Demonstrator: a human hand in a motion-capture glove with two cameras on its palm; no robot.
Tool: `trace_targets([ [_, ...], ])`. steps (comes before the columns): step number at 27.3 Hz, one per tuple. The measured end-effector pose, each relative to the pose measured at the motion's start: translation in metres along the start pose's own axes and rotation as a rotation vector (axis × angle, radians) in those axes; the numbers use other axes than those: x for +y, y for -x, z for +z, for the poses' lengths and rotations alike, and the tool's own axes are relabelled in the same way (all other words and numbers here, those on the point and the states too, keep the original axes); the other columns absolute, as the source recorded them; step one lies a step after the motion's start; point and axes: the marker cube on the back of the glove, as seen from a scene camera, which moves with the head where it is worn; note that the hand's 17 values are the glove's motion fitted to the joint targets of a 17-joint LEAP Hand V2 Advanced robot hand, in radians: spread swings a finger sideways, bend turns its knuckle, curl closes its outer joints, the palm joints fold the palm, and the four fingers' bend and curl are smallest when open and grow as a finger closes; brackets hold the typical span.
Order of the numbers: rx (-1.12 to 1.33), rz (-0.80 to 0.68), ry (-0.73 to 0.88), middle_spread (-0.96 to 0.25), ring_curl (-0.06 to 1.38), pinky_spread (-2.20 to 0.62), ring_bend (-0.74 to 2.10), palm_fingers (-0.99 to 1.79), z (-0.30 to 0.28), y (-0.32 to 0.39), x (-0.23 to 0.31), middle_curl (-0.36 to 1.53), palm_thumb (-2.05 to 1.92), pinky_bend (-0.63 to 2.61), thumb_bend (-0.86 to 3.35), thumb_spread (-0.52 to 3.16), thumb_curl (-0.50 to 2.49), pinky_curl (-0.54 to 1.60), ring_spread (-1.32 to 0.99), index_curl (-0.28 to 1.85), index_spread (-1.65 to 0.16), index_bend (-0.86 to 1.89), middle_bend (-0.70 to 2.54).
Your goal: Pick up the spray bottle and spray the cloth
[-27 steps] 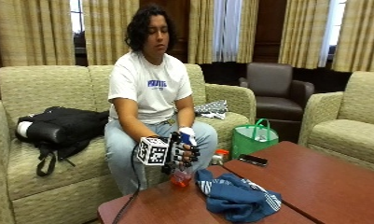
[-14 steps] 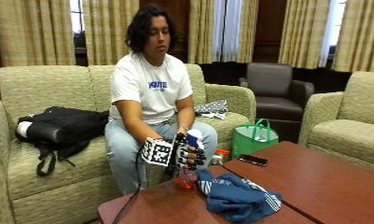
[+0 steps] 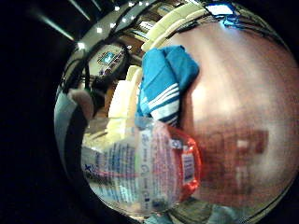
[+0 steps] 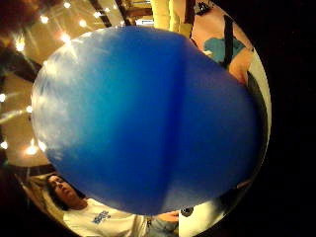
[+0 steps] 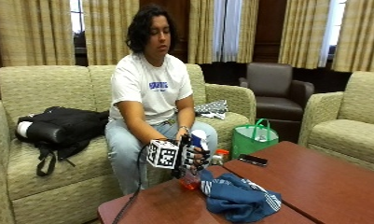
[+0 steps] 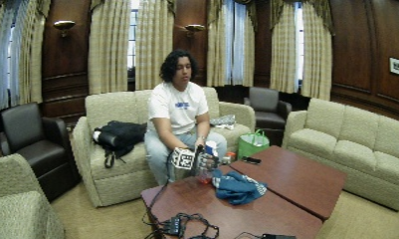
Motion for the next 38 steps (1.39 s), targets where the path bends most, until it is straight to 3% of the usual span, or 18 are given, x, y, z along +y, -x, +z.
trace_targets([
  [15, 0.048, -0.027, -0.106, -0.22, 0.44, -0.25, 0.61, 1.44, -0.009, 0.012, 0.021, 0.50, 0.91, 0.35, -0.04, 0.59, 0.56, 0.38, -0.21, 0.34, -0.30, 0.18, 0.47],
  [27, 0.171, -0.040, 0.125, -0.22, 0.45, -0.27, 0.65, 1.41, -0.094, 0.078, -0.012, 0.52, 0.95, 0.35, -0.03, 0.43, 0.64, 0.39, -0.20, 0.43, -0.28, 0.27, 0.54],
  [38, 0.694, 0.060, 0.444, -0.22, 0.46, -0.27, 0.67, 1.39, -0.101, 0.123, -0.076, 0.52, 0.94, 0.37, -0.03, 0.35, 0.69, 0.39, -0.19, 0.48, -0.27, 0.29, 0.55],
])
